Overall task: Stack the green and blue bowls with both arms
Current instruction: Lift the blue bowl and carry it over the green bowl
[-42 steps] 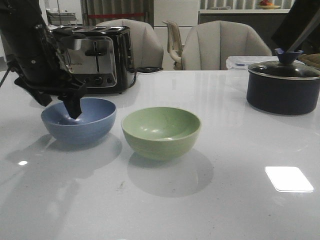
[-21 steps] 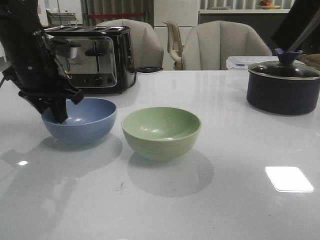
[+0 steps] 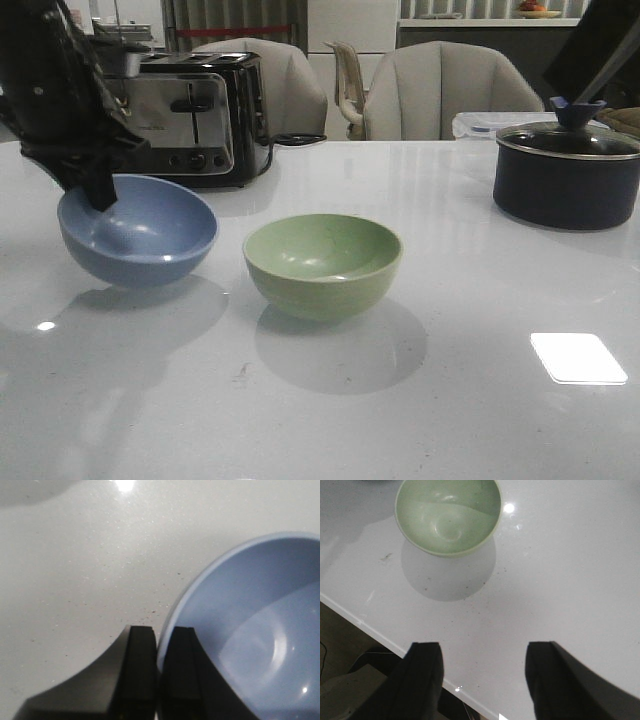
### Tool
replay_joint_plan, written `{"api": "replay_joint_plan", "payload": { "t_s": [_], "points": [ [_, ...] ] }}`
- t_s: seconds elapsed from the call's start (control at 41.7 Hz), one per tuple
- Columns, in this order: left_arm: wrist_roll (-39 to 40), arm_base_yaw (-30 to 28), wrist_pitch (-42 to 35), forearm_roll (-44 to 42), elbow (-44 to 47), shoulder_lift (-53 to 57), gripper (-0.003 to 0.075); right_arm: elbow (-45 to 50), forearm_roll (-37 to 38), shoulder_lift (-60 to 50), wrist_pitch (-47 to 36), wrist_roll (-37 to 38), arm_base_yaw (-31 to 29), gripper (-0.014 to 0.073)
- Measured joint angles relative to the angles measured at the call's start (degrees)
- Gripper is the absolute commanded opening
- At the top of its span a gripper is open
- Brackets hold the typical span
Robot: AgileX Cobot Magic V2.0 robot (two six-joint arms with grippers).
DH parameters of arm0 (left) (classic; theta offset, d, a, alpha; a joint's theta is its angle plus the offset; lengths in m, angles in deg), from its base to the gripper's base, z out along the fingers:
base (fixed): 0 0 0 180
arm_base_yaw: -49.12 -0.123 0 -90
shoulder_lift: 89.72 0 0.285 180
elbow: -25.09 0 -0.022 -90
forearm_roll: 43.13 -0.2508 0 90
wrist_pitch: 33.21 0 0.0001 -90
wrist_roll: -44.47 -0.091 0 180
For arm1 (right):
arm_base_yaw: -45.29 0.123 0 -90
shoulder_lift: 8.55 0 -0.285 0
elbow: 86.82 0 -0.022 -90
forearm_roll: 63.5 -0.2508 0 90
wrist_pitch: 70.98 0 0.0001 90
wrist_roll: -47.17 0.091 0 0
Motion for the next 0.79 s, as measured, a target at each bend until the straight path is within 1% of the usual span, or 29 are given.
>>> {"api": "replay_joint_plan", "payload": {
  "t_s": [0.216, 0.312, 0.456, 0.576, 0.792],
  "points": [
    [0.0, 0.0, 0.84, 1.41, -0.32, 8.21, 0.0101, 0.0, 0.0, 0.0, 0.0, 0.0, 0.0, 0.0484],
    [0.0, 0.0, 2.47, 4.96, -1.34, 10.07, 0.0101, 0.0, 0.0, 0.0, 0.0, 0.0, 0.0, 0.0484],
    [-0.35, 0.81, 3.75, 13.21, -3.02, 10.74, 0.0101, 0.0, 0.0, 0.0, 0.0, 0.0, 0.0, 0.0484],
    [-1.26, 3.22, 3.84, 19.14, -3.15, 10.62, 0.0101, 0.0, 0.0, 0.0, 0.0, 0.0, 0.0, 0.0484],
    [-1.65, 8.88, 2.51, 21.92, -3.23, 7.66, 0.0101, 0.0, 0.0, 0.0, 0.0, 0.0, 0.0, 0.0484]
  ]
}}
